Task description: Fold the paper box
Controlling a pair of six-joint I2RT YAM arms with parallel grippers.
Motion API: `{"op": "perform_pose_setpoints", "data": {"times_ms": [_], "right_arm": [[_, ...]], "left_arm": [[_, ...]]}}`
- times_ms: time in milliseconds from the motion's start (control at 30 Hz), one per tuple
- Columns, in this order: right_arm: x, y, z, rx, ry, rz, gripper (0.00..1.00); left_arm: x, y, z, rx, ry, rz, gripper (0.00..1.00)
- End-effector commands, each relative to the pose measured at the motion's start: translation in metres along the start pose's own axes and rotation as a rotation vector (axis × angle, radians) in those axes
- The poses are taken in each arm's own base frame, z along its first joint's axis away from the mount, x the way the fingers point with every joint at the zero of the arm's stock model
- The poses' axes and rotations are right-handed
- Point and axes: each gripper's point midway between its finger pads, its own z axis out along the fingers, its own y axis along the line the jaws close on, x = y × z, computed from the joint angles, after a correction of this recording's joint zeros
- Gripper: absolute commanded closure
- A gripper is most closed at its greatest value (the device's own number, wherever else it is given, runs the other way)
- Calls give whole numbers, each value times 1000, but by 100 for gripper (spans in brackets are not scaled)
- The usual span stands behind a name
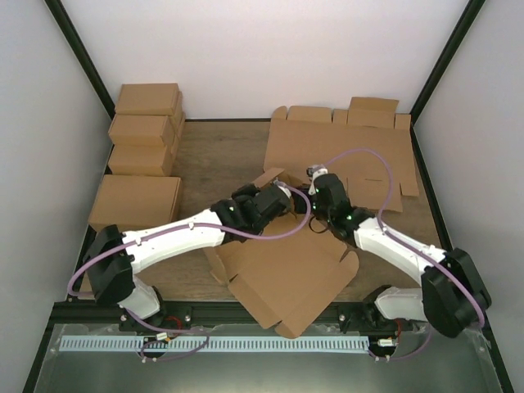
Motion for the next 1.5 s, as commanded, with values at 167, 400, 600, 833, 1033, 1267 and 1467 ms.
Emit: {"op": "perform_pose_setpoints", "data": {"times_ms": [167,400,600,833,1033,1267,1467], "right_arm": [[30,-44,-18,113,-125,155,84],[51,-35,-26,19,-87,70,67],[62,-29,-41,-49,-86,-6,48],[71,-11,-47,-147,-27,-76,35],[80,4,-49,-238,11,-207,35],[86,17,-39,-312,55,-256,40],[86,29,-39,-405,14,-311,34]], "left_arm": [[-20,-22,-33,-110,-91,117,96],[-14,-45,-43,-94,-111,186,96],[-10,-54,-43,-84,-106,206,96],[-9,-57,-46,-77,-117,218,96],[-7,-65,-51,-72,-137,258,96],[-7,-71,-57,-48,-163,266,96],[-6,-77,-58,-34,-166,284,96]]}}
